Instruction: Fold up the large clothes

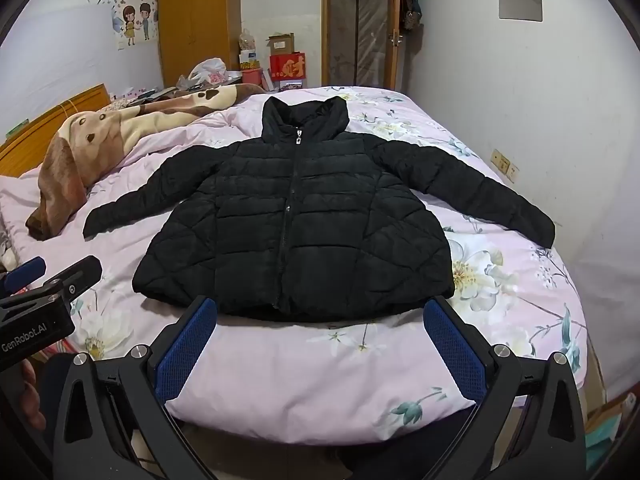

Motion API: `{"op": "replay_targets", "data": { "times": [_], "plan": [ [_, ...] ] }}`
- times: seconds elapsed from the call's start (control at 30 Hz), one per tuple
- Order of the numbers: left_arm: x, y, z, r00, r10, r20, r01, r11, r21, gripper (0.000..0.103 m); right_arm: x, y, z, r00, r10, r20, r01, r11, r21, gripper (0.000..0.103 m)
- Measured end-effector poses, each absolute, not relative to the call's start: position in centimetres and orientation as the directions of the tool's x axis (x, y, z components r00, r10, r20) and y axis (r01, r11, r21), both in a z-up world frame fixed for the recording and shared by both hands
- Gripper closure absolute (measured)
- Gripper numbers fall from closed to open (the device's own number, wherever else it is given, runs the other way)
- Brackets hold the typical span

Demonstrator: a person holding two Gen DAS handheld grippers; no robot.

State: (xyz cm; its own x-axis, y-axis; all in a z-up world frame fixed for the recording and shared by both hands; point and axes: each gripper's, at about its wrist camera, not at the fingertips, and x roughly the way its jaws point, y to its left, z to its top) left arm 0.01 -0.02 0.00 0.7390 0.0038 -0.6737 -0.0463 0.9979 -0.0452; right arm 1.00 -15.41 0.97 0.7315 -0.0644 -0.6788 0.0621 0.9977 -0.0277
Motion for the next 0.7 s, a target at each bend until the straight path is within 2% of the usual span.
{"op": "replay_targets", "data": {
  "times": [0.7],
  "plan": [
    [0.09,0.13,-0.55,0.740,-0.013,-0.673,-0.034,0.998,-0.057,0.000,0.84,-16.24,0.73,0.732,-0.084,-0.676,0.103,0.995,-0.011,0.000]
  ]
}}
